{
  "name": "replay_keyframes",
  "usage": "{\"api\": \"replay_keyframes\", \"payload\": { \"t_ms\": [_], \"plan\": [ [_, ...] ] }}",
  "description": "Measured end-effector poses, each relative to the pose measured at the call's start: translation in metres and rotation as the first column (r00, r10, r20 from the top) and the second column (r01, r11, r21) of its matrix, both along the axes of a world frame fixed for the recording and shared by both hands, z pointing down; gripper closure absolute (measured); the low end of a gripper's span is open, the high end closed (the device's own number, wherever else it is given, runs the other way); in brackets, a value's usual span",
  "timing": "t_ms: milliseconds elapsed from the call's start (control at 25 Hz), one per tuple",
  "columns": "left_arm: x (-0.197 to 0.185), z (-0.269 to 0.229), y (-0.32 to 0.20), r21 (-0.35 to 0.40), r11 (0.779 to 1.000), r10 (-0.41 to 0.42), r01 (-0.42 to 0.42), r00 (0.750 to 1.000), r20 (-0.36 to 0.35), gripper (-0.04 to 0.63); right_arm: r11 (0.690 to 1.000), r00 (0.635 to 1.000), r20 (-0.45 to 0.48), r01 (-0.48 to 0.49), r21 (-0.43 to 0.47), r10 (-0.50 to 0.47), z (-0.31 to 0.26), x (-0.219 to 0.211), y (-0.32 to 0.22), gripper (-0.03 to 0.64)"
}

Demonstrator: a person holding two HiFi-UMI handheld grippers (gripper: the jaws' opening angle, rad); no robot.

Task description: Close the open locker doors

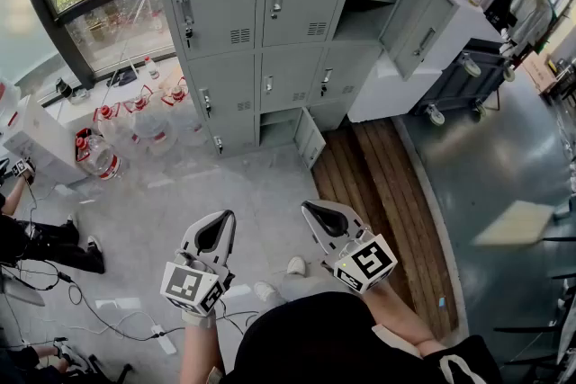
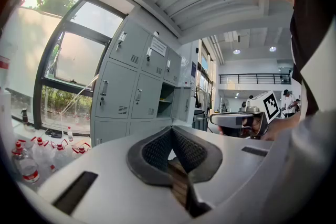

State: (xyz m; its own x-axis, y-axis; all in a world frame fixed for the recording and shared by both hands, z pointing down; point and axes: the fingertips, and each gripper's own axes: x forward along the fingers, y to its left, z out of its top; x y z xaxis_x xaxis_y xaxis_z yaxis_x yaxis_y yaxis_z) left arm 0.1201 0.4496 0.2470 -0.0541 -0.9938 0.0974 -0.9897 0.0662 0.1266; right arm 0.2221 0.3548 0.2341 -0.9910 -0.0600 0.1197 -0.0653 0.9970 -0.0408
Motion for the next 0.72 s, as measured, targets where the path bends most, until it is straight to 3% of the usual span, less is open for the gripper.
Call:
{"api": "replay_keyframes", "payload": {
  "t_ms": [280,520,720],
  "plan": [
    [0.013,-0.006,-0.045,-0.034,0.999,-0.002,0.004,0.999,0.051,0.578,1.0,1.0,0.023,-0.017,0.002,0.017,-0.007,0.012,-0.04,0.591],
    [0.013,-0.007,-0.09,-0.07,0.998,0.007,-0.001,0.996,0.087,0.577,0.994,0.989,0.136,-0.043,-0.098,0.057,-0.02,0.017,-0.098,0.591],
    [0.003,0.008,-0.12,-0.111,0.993,-0.017,0.026,0.996,0.082,0.577,0.992,0.99,0.133,-0.034,-0.125,0.05,-0.007,0.005,-0.138,0.589]
  ]
}}
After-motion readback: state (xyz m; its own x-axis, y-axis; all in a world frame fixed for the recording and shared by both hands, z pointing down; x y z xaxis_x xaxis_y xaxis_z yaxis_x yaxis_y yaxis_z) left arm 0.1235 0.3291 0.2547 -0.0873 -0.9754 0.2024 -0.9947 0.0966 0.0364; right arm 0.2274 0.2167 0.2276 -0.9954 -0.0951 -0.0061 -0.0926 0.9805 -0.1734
